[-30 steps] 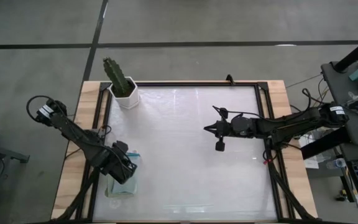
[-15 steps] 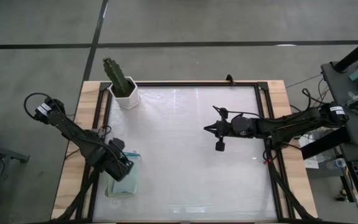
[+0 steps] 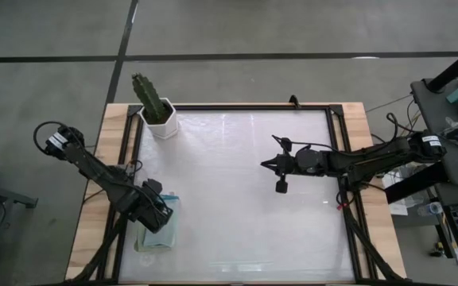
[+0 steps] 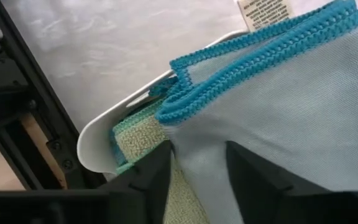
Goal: Fold microfiber towels
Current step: Put the light blue microfiber towel into the white bin
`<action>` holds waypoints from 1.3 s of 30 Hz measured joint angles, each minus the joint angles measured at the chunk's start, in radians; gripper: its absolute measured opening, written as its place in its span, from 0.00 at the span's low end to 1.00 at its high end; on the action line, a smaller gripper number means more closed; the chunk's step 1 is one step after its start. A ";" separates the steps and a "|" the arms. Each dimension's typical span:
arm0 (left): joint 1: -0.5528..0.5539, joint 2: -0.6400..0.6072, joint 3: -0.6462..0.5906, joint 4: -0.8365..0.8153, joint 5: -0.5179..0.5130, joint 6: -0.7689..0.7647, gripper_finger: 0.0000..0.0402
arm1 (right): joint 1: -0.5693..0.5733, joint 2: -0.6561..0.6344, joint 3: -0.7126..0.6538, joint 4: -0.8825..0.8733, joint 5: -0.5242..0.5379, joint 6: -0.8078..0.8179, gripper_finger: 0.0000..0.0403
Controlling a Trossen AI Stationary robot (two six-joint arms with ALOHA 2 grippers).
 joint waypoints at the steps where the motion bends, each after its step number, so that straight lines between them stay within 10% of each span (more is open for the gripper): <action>1: 0.000 0.000 0.000 0.002 0.000 0.000 0.31 | 0.000 0.000 0.000 0.000 0.000 0.000 0.02; 8: 0.000 0.000 0.002 0.033 0.002 0.000 0.02 | 0.000 0.000 0.000 0.000 0.000 0.000 0.02; 23: -0.008 -0.004 0.017 -0.057 0.202 0.040 0.00 | 0.000 0.000 0.000 0.000 0.000 0.000 0.02; 39: -0.008 0.002 0.020 -0.081 0.110 0.144 0.00 | 0.000 0.000 0.000 0.000 0.000 0.000 0.02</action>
